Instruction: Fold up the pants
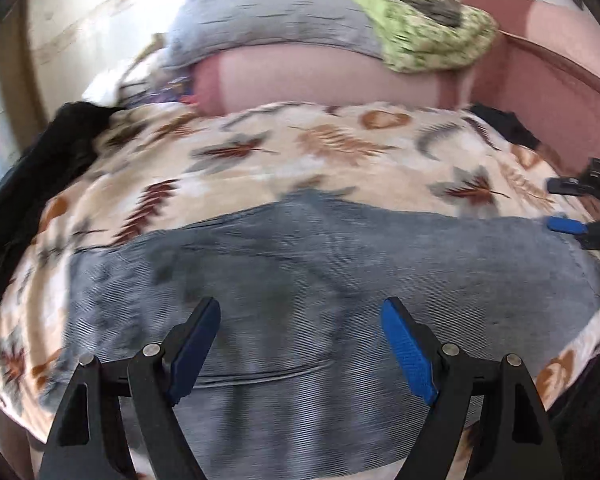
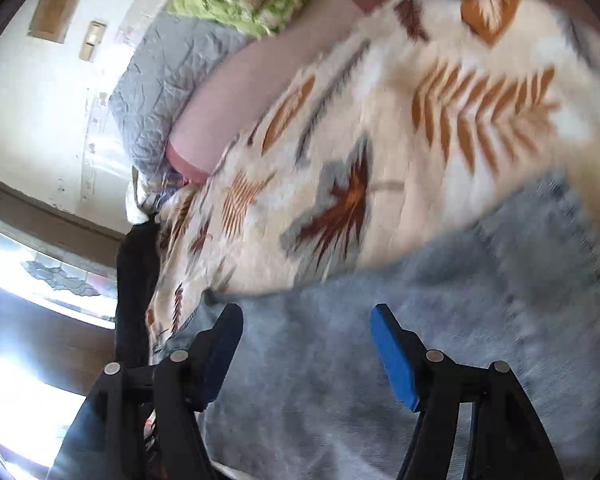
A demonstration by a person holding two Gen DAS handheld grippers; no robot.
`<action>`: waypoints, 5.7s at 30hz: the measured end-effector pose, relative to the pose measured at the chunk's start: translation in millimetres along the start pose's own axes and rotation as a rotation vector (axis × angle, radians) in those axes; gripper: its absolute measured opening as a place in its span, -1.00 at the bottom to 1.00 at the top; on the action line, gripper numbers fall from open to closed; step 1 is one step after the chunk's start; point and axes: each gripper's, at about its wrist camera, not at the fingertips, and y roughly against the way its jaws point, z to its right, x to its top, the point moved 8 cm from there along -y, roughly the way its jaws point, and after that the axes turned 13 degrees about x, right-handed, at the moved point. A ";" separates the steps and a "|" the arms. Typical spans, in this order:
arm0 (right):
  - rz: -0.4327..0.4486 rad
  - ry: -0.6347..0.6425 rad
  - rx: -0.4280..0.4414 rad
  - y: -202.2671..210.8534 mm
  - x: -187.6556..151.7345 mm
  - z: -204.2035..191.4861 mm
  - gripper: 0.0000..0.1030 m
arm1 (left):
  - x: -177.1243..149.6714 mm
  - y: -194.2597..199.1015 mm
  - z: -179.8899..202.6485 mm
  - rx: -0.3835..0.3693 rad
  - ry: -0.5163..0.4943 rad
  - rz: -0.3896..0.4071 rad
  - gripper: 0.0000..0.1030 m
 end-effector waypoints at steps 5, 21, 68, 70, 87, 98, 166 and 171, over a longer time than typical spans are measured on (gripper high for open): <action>0.029 -0.054 -0.003 18.9 13.6 18.0 0.54 | 7.4 -5.9 52.6 -0.059 -0.082 -0.020 0.61; 0.141 -0.389 0.125 100.6 -114.0 75.4 0.55 | -4.3 -41.2 132.4 -0.137 -0.169 -0.118 0.61; 0.258 -0.183 -0.108 144.7 -69.8 74.1 0.29 | 4.1 -44.7 194.5 -0.103 -0.177 -0.176 0.85; 0.229 -0.224 -0.114 134.2 -71.1 85.8 0.29 | 4.4 -45.0 194.8 -0.098 -0.186 -0.178 0.85; 0.228 -0.226 -0.117 130.7 -71.7 96.3 -0.34 | 5.2 -45.7 194.8 -0.104 -0.184 -0.183 0.87; 0.220 -0.230 -0.123 129.0 -70.6 98.4 -0.32 | 17.2 -29.4 186.0 -0.144 -0.128 -0.173 0.87; -0.260 0.119 -0.096 -95.5 -37.7 -21.9 -0.58 | -40.2 -41.3 78.5 -0.103 -0.091 -0.217 0.84; -0.247 0.247 -0.214 -98.6 -47.3 -23.4 -0.64 | -41.3 -39.1 76.6 -0.113 -0.088 -0.220 0.85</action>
